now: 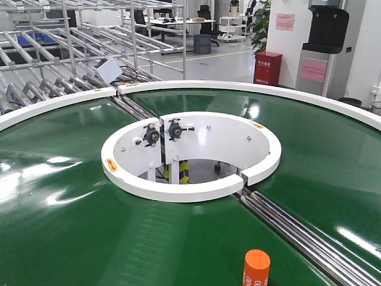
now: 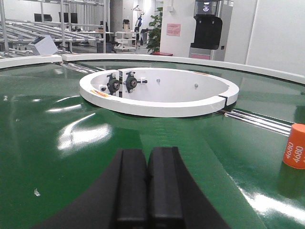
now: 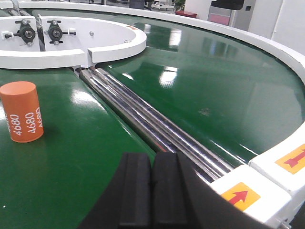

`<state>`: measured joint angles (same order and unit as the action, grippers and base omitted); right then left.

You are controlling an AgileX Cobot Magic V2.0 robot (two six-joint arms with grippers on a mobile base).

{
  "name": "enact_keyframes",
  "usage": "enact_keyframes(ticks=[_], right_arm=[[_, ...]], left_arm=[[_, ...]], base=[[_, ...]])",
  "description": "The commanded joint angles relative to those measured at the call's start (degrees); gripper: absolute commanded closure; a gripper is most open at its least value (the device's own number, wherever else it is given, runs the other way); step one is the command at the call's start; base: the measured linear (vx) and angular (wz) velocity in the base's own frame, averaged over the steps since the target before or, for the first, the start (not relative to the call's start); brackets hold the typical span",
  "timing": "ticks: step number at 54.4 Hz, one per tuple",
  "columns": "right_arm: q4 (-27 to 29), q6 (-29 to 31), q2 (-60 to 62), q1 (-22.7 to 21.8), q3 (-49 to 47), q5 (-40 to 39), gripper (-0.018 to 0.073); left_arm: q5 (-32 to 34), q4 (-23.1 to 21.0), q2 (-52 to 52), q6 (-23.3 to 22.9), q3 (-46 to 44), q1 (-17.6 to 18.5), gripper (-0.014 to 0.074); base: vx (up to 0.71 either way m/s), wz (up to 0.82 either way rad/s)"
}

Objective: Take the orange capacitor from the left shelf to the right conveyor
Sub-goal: 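Withdraw the right gripper upward away from the cylinder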

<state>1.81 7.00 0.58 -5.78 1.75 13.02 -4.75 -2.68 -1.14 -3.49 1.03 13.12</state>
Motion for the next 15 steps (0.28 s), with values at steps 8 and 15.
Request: enact_keyframes(ticks=[8, 15], right_arm=[[-0.59, -0.08, 0.47, -0.35, 0.60, -4.61, 0.0571], [-0.59, -0.08, 0.47, -0.35, 0.60, -4.61, 0.0571]], left_arm=[[4.75, -0.27, -0.27, -0.32, -1.71, 0.44, 0.0603], [4.75, -0.27, -0.27, -0.32, -1.71, 0.44, 0.0603]], base=[[0.00, 0.00], [0.00, 0.00]])
